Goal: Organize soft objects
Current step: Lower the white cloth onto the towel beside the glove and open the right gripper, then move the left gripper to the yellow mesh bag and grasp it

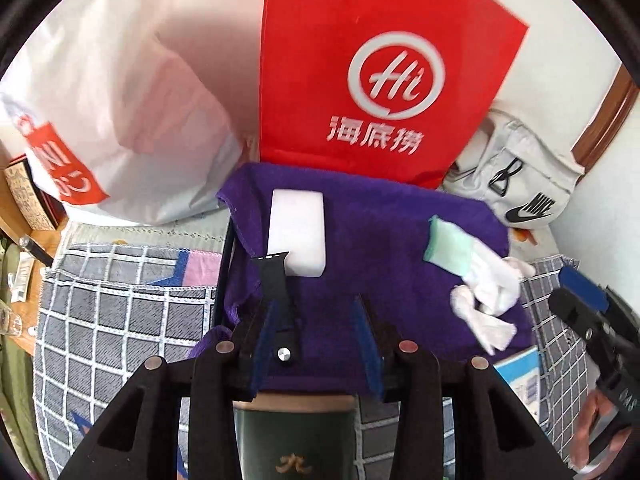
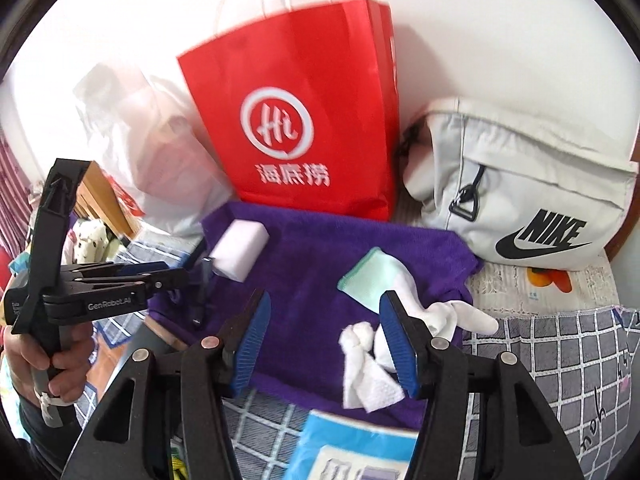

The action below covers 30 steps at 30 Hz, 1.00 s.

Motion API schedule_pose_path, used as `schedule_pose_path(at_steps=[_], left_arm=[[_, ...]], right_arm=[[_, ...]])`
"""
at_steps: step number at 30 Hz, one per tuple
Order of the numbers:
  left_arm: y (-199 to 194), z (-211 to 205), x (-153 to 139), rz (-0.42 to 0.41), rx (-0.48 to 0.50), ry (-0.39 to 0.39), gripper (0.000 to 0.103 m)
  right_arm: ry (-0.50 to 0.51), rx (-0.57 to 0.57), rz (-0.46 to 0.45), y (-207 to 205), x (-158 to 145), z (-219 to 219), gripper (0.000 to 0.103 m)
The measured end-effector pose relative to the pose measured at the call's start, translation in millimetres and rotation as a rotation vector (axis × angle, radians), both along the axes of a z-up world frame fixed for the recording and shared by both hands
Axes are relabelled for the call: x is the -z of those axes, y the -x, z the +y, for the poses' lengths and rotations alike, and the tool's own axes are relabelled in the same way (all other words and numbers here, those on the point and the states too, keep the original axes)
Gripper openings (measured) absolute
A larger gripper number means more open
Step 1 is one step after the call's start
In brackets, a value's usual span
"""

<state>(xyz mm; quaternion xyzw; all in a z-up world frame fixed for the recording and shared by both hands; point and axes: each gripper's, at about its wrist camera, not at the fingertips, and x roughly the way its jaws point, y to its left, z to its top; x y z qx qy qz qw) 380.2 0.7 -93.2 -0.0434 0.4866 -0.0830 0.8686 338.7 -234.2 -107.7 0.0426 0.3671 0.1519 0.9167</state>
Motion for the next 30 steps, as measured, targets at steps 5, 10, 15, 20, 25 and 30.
schedule_pose_path(at_steps=[5, 10, 15, 20, 25, 30], left_arm=[[37, 6, -4, -0.006, 0.025, -0.002, 0.043], [81, 23, 3, 0.001, 0.03, -0.005, 0.043], [126, 47, 13, 0.006, 0.013, 0.003, 0.043], [161, 66, 29, 0.015, -0.011, 0.035, 0.043], [183, 77, 43, 0.026, -0.024, 0.091, 0.043], [201, 76, 53, 0.007, -0.003, 0.053, 0.043]], right_arm=[[-0.014, -0.075, -0.009, 44, -2, 16, 0.056], [0.039, -0.116, 0.011, 90, 17, 39, 0.05], [0.046, -0.154, 0.056, 128, 41, 52, 0.039], [0.101, -0.173, 0.084, 156, 63, 66, 0.033], [0.128, -0.201, 0.115, 165, 77, 78, 0.029], [0.187, -0.206, 0.151, 156, 91, 90, 0.029]])
